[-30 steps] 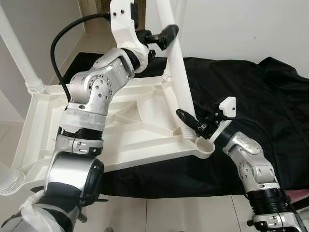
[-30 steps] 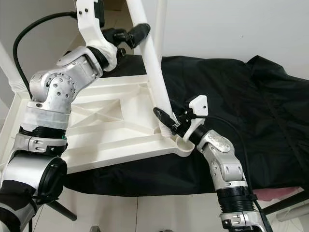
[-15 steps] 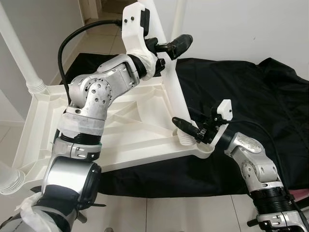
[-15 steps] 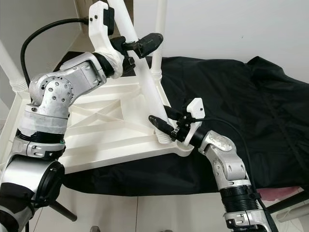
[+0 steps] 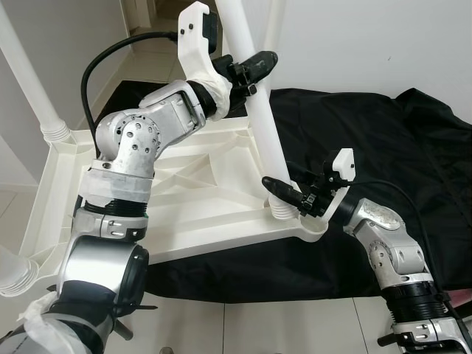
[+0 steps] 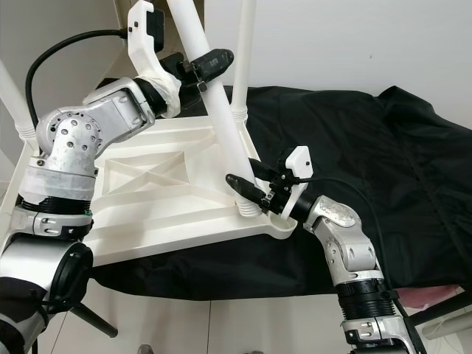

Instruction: Building children table

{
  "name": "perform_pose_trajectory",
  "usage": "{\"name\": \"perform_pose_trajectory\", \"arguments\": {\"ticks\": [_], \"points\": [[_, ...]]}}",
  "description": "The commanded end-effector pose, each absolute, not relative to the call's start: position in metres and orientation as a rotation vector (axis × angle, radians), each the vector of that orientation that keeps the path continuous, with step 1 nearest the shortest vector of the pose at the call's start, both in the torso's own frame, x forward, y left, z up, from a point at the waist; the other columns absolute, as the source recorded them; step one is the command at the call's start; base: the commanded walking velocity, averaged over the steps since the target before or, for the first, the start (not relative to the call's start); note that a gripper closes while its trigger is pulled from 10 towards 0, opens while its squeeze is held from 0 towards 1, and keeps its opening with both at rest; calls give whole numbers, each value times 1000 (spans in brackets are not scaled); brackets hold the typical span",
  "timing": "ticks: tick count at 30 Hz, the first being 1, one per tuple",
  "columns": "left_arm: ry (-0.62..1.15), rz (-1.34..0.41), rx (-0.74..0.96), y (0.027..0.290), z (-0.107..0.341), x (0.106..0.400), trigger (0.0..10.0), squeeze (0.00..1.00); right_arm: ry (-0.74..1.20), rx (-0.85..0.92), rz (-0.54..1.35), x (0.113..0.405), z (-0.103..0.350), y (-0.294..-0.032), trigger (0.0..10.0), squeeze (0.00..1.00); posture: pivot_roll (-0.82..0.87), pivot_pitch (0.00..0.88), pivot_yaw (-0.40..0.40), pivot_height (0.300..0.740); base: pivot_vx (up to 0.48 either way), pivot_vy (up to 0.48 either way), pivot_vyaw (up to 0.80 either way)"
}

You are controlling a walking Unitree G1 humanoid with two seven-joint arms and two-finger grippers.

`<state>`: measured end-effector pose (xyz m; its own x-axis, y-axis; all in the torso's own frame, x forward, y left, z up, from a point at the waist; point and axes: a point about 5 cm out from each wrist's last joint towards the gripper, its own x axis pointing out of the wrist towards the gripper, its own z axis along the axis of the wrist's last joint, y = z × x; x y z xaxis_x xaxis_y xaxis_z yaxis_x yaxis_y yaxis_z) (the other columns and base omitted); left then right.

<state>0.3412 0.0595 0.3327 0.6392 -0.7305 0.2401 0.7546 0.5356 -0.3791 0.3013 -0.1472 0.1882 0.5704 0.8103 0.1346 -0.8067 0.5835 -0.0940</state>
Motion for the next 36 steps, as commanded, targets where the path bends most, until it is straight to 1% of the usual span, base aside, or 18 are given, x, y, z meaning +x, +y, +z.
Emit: {"name": "perform_pose_trajectory", "arguments": {"ticks": [1, 3, 4, 5, 6, 7, 11, 12, 13, 14, 17, 19, 20, 22, 26, 31, 32, 36], "points": [[-178, -1288, -430, 47, 351, 320, 0, 0, -155, -1, 938, 304, 189, -149, 10000, 208, -17, 0, -31, 740, 0, 0, 0], [-178, -1288, -430, 47, 351, 320, 0, 0, -155, -1, 938, 304, 189, -149, 10000, 208, -17, 0, -31, 740, 0, 0, 0], [-168, -1266, -404, 46, 350, 321, 0, 0, -156, 11, 934, 306, 190, -149, 10000, 416, -17, 0, -32, 740, 0, 0, 0], [-168, -1266, -404, 46, 350, 321, 0, 0, -156, 11, 934, 306, 190, -149, 10000, 416, -17, 0, -32, 740, 0, 0, 0], [-160, -1245, -384, 45, 350, 323, 0, 0, -154, 28, 934, 307, 192, -150, 10000, 1000, -15, 0, -33, 740, 0, 0, 0], [-134, -1153, -364, 45, 353, 330, 10000, 0, -174, 6, 892, 310, 198, -150, 10000, 1000, -12, 0, -40, 740, 0, 0, 0], [-129, -1113, -358, 45, 356, 333, 10000, 0, -185, -12, 856, 312, 201, -150, 10000, 1000, -10, 0, -44, 740, 0, 0, 0], [-127, -1066, -353, 46, 359, 337, 10000, 0, -189, -25, 827, 314, 203, -150, 10000, 835, -5, 0, -50, 740, 0, 0, 0], [-135, -1006, -305, 45, 360, 340, 10000, 0, -203, -63, 764, 318, 207, -148, 10000, 0, -4, 0, -54, 740, 0, 0, 0], [-143, -969, -271, 44, 362, 342, 10000, 0, -213, -88, 724, 320, 209, -147, 10000, 0, -4, 0, -54, 740, 0, 0, 0], [-143, -921, -286, 44, 364, 346, 10000, 0, -219, -96, 687, 323, 211, -144, 10000, 0, -4, 0, -56, 740, 0, 0, 0], [-149, -779, -242, 45, 364, 357, 10000, 0, -229, -105, 598, 330, 214, -134, 10000, 0, 1, 0, -61, 740, 0, 0, 0], [-149, -779, -242, 45, 364, 357, 10000, 0, -229, -105, 598, 330, 214, -134, 10000, 0, 1, 0, -61, 740, 0, 0, 0], [-137, -689, -269, 45, 362, 365, 10000, 0, -230, -97, 507, 337, 216, -124, 10000, 0, 1, 0, -57, 740, 0, 0, 0], [-128, -668, -282, 45, 361, 368, 10000, 0, -234, -112, 471, 339, 217, -121, 10000, 0, 0, 0, -54, 740, 0, 0, 0], [-95, -566, -307, 44, 353, 378, 10000, 0, -235, -171, 347, 351, 219, -101, 10000, 0, -9, 0, -40, 740, 0, 0, 0], [-98, -548, -309, 41, 352, 380, 10000, 0, -217, -167, 285, 356, 217, -95, 10000, 0, -10, 0, -43, 740, 0, 0, 0], [-106, -540, -306, 39, 352, 380, 10000, 0, -191, -143, 256, 358, 214, -90, 10000, 0, -9, 0, -44, 740, 0, 0, 0]]}}
